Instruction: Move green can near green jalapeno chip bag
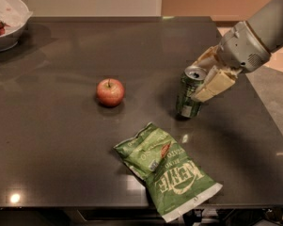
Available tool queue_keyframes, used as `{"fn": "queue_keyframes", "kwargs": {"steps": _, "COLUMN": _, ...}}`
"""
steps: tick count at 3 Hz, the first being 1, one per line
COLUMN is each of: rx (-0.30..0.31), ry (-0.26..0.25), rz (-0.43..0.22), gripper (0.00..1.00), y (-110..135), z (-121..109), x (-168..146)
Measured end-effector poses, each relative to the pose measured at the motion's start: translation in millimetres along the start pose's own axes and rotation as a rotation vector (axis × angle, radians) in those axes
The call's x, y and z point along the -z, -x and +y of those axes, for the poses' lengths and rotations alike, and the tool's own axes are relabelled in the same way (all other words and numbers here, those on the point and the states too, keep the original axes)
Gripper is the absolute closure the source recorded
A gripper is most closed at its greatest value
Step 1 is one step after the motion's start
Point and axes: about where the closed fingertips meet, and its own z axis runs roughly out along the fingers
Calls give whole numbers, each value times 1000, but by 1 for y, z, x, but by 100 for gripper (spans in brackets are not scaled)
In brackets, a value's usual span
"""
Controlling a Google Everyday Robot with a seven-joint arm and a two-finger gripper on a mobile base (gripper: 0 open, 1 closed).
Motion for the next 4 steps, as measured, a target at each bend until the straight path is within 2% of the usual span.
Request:
{"fn": "queue_keyframes", "kwargs": {"steps": 2, "rx": 84, "ry": 77, "rz": -35, "gripper": 100, "y": 25, "z": 24, "x": -32}}
{"fn": "queue_keyframes", "kwargs": {"steps": 3, "rx": 100, "ry": 97, "rz": -34, "gripper": 84, "y": 29, "z": 29, "x": -41}}
{"fn": "queue_keyframes", "kwargs": {"steps": 4, "rx": 112, "ry": 109, "rz": -35, "gripper": 59, "y": 32, "z": 34, "x": -45}}
